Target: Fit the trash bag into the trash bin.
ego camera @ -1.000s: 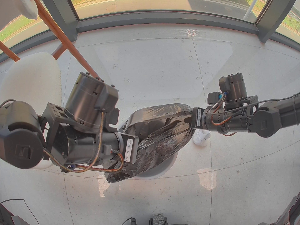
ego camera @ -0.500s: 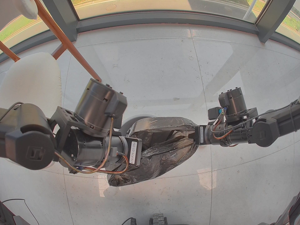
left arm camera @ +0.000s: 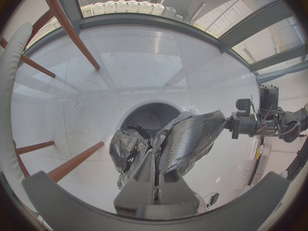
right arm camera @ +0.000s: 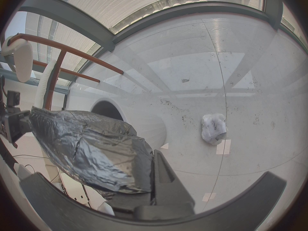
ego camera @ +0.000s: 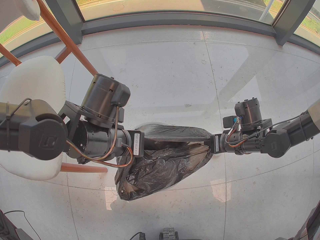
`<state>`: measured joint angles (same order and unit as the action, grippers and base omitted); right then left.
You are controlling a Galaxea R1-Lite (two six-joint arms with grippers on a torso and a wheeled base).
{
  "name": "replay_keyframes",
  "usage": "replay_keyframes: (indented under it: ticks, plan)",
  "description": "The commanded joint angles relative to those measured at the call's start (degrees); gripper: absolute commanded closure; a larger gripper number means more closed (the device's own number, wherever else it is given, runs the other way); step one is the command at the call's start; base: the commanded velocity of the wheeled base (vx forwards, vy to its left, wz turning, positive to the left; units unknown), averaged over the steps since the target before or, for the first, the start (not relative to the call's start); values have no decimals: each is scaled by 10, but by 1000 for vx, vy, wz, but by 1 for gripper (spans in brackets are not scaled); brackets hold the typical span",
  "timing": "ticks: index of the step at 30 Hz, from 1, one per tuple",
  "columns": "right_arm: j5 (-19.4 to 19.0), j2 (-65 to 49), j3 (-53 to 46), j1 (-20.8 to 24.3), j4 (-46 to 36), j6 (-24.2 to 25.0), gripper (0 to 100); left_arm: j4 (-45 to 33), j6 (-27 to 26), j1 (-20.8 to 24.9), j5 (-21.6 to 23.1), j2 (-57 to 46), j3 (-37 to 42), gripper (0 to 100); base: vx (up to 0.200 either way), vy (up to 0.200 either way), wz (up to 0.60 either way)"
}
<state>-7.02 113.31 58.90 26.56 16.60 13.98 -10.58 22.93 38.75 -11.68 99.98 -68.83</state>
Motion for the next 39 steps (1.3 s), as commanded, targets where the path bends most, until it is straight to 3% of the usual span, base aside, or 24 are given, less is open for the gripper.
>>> replay_keyframes:
  ticks: [1,11,12,22,27,31,39]
  plan:
    - [-2,15,1,0,0,0,100,0,2,-7,0,11,-10,100,0,0,0]
    - [-9,42,40,2,33,3,100,6,4,-7,-1,46,-32,100,0,0,0]
    - [-10,47,44,2,41,3,0,6,4,-8,-1,51,-39,100,0,0,0]
    - [-12,-13,-30,9,70,3,0,-1,4,-25,-4,86,-104,100,0,0,0]
    - [-21,-65,-107,55,72,29,0,-1,4,-32,-3,87,-112,100,0,0,0]
    - [-21,-63,-129,81,73,87,0,-1,4,-32,-3,88,-113,100,0,0,0]
    - [-12,-49,-100,150,73,264,0,-1,4,-33,-3,88,-116,100,0,0,0]
